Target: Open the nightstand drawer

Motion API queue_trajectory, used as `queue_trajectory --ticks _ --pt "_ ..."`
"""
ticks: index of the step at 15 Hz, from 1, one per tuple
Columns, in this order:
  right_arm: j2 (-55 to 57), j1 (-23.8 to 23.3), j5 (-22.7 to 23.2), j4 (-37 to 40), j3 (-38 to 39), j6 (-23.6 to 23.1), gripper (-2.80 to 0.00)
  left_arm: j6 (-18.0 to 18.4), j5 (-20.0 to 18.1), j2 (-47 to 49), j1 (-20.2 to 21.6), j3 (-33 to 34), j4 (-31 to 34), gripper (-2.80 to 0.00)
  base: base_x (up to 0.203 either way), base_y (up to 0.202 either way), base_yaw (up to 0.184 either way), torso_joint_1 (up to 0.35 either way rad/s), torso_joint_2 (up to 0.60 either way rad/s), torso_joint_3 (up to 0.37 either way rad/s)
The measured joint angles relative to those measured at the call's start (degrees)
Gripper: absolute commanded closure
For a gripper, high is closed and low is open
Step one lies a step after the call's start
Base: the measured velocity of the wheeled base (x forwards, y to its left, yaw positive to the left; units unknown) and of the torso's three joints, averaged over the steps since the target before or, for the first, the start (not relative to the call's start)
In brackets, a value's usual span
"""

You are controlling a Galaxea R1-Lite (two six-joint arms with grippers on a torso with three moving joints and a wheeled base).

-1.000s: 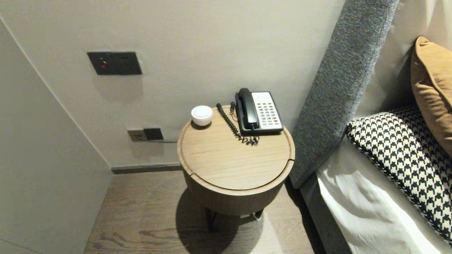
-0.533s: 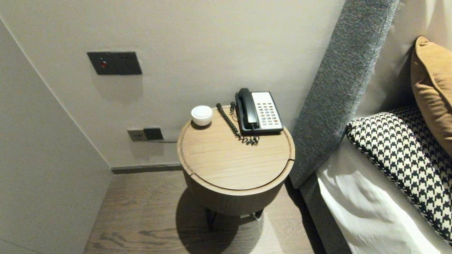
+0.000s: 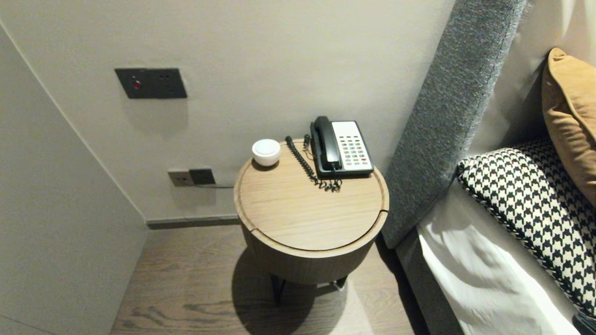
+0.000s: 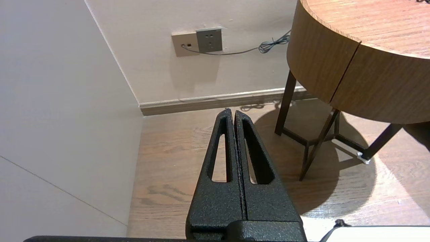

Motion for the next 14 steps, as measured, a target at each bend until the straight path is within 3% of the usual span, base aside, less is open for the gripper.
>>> queue_trajectory --ticks 8,14 --pt "26.6 1.9 2.8 -0.9 -12.2 3.3 0.00 0.0 0.0 0.0 0.0 0.0 0.0 0.00 0.000 0.000 0.000 0.000 0.00 0.000" --pt "46.2 7.8 3.9 4.2 -29.4 9.9 0.00 0.0 0.0 0.0 0.0 0.0 0.0 0.00 0.000 0.000 0.000 0.000 0.00 0.000"
